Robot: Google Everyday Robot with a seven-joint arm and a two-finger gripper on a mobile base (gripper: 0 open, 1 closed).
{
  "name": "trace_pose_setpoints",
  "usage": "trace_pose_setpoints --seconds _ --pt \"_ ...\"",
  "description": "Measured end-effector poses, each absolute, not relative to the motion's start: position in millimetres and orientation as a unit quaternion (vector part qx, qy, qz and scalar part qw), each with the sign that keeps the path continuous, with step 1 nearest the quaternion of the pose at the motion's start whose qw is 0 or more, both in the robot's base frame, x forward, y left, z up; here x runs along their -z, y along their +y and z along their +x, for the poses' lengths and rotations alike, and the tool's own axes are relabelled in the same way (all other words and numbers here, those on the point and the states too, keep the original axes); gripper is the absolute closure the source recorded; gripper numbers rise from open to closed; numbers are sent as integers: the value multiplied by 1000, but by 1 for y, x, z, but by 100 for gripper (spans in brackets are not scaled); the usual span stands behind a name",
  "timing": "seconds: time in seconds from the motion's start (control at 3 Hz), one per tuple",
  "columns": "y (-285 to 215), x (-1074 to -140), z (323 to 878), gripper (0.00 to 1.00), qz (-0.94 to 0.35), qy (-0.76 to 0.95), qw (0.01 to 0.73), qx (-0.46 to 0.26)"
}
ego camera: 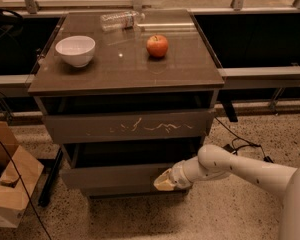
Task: Close middle drawer
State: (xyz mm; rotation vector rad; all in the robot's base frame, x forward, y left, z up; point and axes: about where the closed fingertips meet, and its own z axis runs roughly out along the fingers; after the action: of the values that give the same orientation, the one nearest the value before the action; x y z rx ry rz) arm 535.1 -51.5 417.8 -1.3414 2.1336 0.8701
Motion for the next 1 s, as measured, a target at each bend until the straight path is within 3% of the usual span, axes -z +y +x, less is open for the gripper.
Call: trace_pose_setpoints --seconds 0.67,1.0 --pt "-50 -421 581 6 -487 758 290 -323" --pt "-50 -421 581 0 -487 758 290 -323"
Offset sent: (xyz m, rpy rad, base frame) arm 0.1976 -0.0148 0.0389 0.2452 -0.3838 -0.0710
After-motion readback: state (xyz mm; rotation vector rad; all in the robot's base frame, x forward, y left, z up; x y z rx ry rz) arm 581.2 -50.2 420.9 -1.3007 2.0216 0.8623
